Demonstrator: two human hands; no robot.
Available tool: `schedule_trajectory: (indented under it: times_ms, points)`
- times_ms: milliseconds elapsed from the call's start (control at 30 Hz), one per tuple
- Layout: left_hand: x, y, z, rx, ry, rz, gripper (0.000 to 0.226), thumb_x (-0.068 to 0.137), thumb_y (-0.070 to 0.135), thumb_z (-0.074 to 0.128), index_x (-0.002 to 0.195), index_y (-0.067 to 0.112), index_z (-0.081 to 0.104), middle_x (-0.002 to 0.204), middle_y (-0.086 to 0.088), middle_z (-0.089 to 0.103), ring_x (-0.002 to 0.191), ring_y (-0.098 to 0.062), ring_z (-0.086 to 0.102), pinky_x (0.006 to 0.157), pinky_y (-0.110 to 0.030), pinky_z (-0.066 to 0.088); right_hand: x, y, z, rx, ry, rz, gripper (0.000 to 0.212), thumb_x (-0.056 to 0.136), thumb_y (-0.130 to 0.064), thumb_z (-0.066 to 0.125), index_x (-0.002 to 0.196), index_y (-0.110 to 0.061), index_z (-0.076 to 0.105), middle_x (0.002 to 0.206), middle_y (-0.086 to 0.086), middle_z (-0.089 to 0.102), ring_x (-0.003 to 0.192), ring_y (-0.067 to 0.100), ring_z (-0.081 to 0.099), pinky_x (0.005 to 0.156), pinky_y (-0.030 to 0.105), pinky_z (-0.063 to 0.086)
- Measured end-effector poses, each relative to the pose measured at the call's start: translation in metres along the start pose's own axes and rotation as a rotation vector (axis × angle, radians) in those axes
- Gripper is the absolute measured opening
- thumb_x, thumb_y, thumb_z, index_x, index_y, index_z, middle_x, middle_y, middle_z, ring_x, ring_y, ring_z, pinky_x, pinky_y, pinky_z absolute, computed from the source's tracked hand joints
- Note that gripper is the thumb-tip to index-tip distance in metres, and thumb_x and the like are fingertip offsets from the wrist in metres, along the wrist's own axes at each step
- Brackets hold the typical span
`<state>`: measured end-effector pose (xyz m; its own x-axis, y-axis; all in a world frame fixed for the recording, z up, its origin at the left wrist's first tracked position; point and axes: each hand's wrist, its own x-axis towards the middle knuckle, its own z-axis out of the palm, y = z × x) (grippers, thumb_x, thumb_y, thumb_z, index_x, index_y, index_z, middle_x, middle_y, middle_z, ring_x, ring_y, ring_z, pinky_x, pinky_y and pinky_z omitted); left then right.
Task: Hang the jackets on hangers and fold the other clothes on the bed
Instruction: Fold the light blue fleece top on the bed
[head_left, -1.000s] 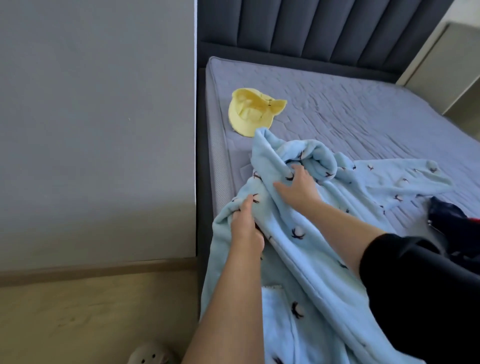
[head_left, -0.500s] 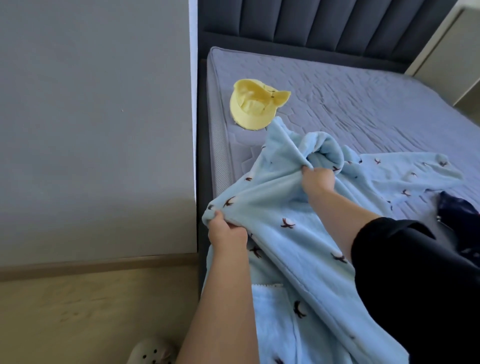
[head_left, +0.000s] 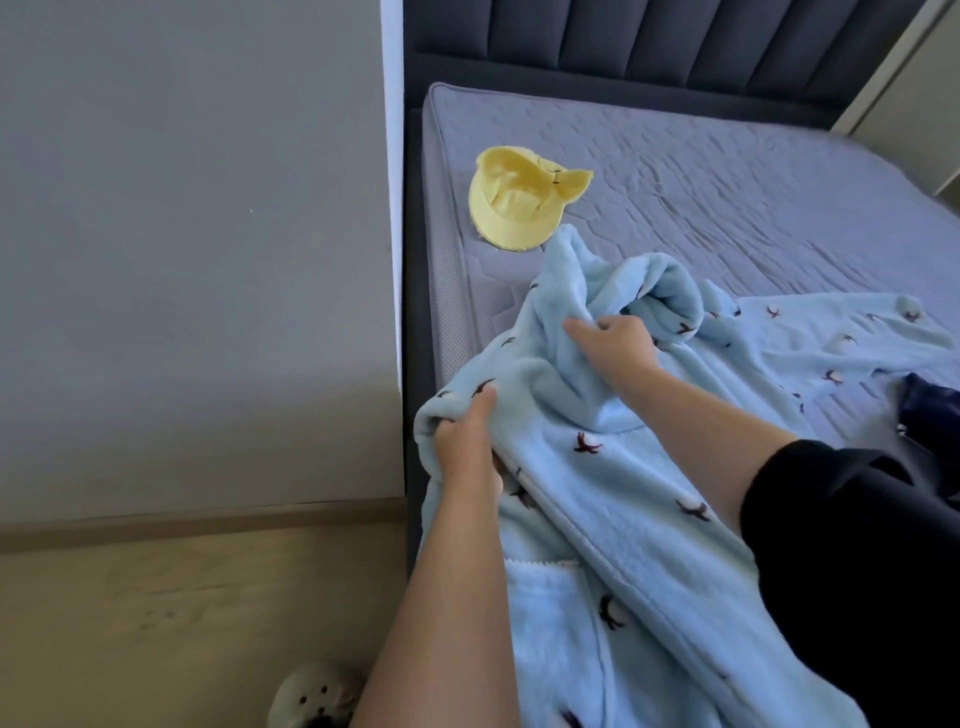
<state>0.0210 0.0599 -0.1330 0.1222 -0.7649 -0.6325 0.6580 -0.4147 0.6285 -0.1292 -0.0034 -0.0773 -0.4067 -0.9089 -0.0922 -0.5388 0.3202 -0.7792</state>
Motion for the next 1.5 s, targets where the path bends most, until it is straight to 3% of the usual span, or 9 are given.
schedule_trajectory:
  times_ms: [133,367,533,667,933,1000,1133,1267,1500]
  points:
    - [-0.004,0.007,0.006,0.193,-0.105,-0.149,0.039,0.078,0.035,0.075,0.106,0.01,0.065,0.099,-0.009,0.07,0.091,-0.031,0.066,0.077,-0.043,0.054,0.015,-0.024,-0.006,-0.029,-0.239,0.189,0.031,0.09,-0.038,0.058,0.104,-0.01,0.059,0.1,0.006,0.064,0.093,0.022,0.059,0.084,0.034,0.048]
    - [-0.003,0.007,0.0,-0.249,0.009,-0.088,0.026,0.089,0.025,0.065,0.111,0.01,0.064,0.106,-0.011,0.068,0.096,-0.028,0.065,0.083,-0.042,0.054,0.034,-0.034,-0.024,0.597,-0.429,0.232,0.023,0.094,-0.021,0.044,0.086,-0.008,0.061,0.076,0.007,0.06,0.076,0.022,0.058,0.072,0.029,0.048]
    - [-0.015,0.007,0.002,0.323,0.573,0.562,0.022,0.074,0.001,0.059,0.093,0.01,0.054,0.087,0.001,0.057,0.078,-0.022,0.054,0.066,-0.026,0.038,0.035,-0.01,-0.018,0.156,-0.008,0.276,0.029,0.089,-0.023,0.044,0.073,-0.005,0.059,0.059,0.007,0.062,0.053,0.024,0.059,0.053,0.028,0.049]
    - [-0.018,-0.017,0.023,0.84,0.199,1.056,0.032,0.069,-0.006,0.063,0.1,0.004,0.064,0.104,-0.012,0.061,0.103,-0.031,0.051,0.088,-0.027,0.033,0.039,0.0,-0.016,0.36,-0.164,0.417,0.031,0.086,-0.04,0.06,0.081,-0.01,0.054,0.069,0.009,0.06,0.056,0.023,0.058,0.051,0.027,0.05]
    - [-0.005,-0.035,0.028,0.538,-0.129,0.379,0.059,0.077,0.007,0.052,0.133,0.026,0.052,0.128,0.007,0.056,0.119,-0.009,0.052,0.102,-0.028,0.043,0.095,-0.074,-0.004,0.812,-0.318,0.26,0.043,0.104,-0.02,0.018,0.139,-0.003,0.037,0.126,0.008,0.057,0.119,0.019,0.05,0.082,0.034,0.045]
    - [-0.003,-0.032,0.029,0.484,-0.136,0.32,0.058,0.078,0.005,0.05,0.131,0.027,0.054,0.109,0.014,0.064,0.102,0.005,0.058,0.091,-0.016,0.047,0.101,-0.078,0.002,0.283,-0.077,0.082,0.05,0.104,-0.029,0.019,0.148,-0.006,0.023,0.15,0.007,0.035,0.136,0.013,0.033,0.09,0.026,0.043]
    - [-0.003,-0.031,0.029,0.523,-0.154,0.33,0.057,0.079,0.004,0.049,0.129,0.03,0.056,0.109,0.022,0.063,0.103,0.009,0.054,0.088,-0.01,0.043,0.091,-0.063,0.003,0.058,0.182,-0.168,0.017,0.095,-0.01,0.038,0.087,-0.012,0.053,0.08,0.002,0.051,0.082,0.019,0.046,0.05,0.019,0.032]
    - [-0.002,-0.029,0.032,0.563,-0.168,0.352,0.058,0.078,0.002,0.049,0.129,0.028,0.057,0.124,0.009,0.057,0.118,-0.009,0.05,0.102,-0.027,0.043,0.058,-0.016,0.005,-0.076,0.22,-0.217,0.025,0.09,-0.013,0.039,0.096,-0.007,0.062,0.086,0.004,0.06,0.077,0.022,0.052,0.064,0.03,0.04]
    - [0.003,-0.032,0.031,0.81,-0.271,0.498,0.054,0.087,0.002,0.05,0.139,0.015,0.048,0.147,0.005,0.041,0.137,-0.01,0.033,0.113,-0.025,0.027,0.021,0.047,-0.016,-0.502,-0.402,0.051,0.037,0.096,-0.05,0.042,0.095,-0.017,0.058,0.095,0.002,0.051,0.089,0.022,0.047,0.073,0.03,0.035]
